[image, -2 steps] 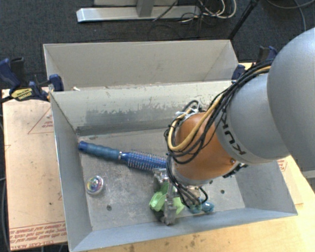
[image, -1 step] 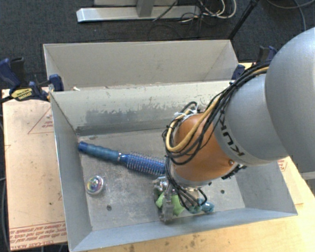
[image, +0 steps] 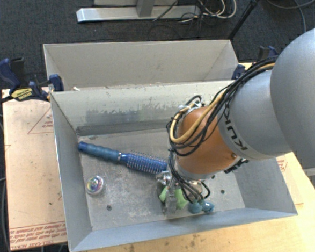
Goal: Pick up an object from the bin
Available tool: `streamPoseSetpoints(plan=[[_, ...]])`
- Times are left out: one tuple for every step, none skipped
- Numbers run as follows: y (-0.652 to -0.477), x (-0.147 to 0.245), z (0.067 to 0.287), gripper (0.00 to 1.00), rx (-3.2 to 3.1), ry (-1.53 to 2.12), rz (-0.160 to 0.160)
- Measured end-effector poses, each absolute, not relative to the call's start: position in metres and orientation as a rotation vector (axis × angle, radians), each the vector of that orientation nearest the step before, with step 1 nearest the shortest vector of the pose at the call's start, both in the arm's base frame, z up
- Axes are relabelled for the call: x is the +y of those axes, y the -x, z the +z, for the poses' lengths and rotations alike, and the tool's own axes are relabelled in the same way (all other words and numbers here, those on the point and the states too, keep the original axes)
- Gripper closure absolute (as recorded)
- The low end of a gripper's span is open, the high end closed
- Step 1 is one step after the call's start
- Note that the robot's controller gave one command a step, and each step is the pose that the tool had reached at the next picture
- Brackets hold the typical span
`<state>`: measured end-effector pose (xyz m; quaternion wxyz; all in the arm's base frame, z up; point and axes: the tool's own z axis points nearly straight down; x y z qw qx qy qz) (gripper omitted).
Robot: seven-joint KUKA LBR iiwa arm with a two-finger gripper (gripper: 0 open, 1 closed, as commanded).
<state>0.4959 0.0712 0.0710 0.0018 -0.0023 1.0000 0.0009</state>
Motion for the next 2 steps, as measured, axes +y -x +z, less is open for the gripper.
streamPoseSetpoints(plan=[[-0.490,0.071,0.152,1.00,3.134,-0.021,0.004],[-0.484,0.086,0.240,1.00,3.132,-0.026,0.005]])
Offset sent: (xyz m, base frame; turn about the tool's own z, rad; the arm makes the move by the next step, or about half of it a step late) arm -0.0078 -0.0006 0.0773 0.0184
